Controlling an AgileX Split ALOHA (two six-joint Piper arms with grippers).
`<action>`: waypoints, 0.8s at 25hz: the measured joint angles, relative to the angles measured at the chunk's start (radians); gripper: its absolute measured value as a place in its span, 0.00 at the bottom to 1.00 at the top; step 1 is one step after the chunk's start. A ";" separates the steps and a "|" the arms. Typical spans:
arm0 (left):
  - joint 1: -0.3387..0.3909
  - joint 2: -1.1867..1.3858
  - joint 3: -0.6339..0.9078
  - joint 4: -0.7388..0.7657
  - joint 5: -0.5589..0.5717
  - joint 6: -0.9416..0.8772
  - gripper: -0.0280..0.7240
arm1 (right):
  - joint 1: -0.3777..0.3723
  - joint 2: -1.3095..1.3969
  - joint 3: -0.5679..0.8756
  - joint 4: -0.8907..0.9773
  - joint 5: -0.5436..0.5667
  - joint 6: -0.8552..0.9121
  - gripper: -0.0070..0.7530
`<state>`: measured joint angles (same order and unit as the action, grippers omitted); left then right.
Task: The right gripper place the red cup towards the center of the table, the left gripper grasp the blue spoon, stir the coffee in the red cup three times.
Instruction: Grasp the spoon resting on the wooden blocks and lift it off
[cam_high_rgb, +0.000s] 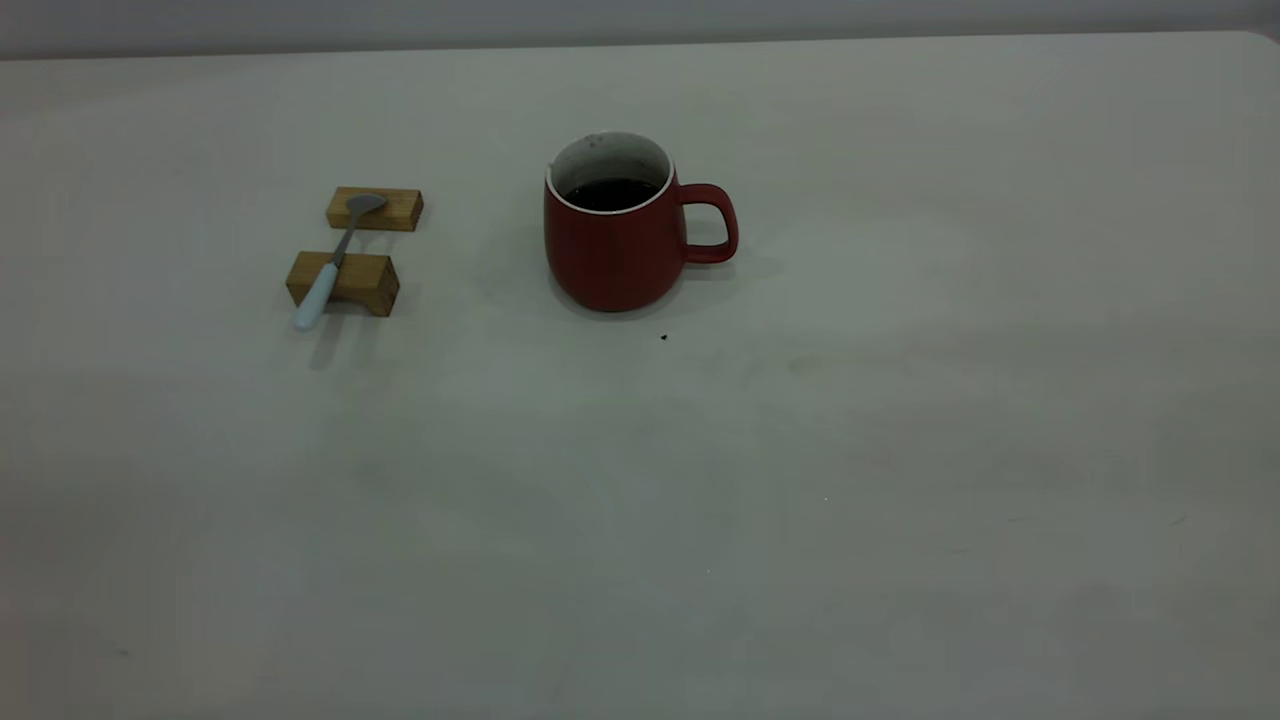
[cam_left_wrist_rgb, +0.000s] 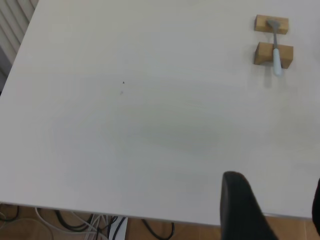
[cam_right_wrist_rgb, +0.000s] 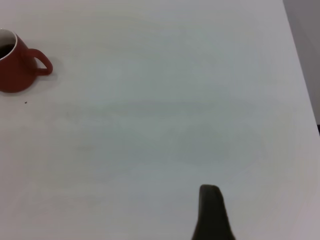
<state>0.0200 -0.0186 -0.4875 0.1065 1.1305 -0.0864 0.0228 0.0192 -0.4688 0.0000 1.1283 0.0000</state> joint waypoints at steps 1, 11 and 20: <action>0.000 0.000 0.000 0.000 0.000 0.000 0.60 | 0.000 0.000 0.000 0.000 0.000 0.000 0.77; 0.000 0.189 -0.061 0.011 -0.041 -0.001 0.65 | 0.000 0.000 0.000 0.000 0.000 0.000 0.77; 0.000 0.729 -0.202 -0.027 -0.181 -0.069 0.70 | 0.000 0.000 0.000 0.000 0.000 0.000 0.77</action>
<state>0.0200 0.7104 -0.6890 0.0796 0.9499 -0.1552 0.0228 0.0189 -0.4688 0.0000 1.1283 0.0000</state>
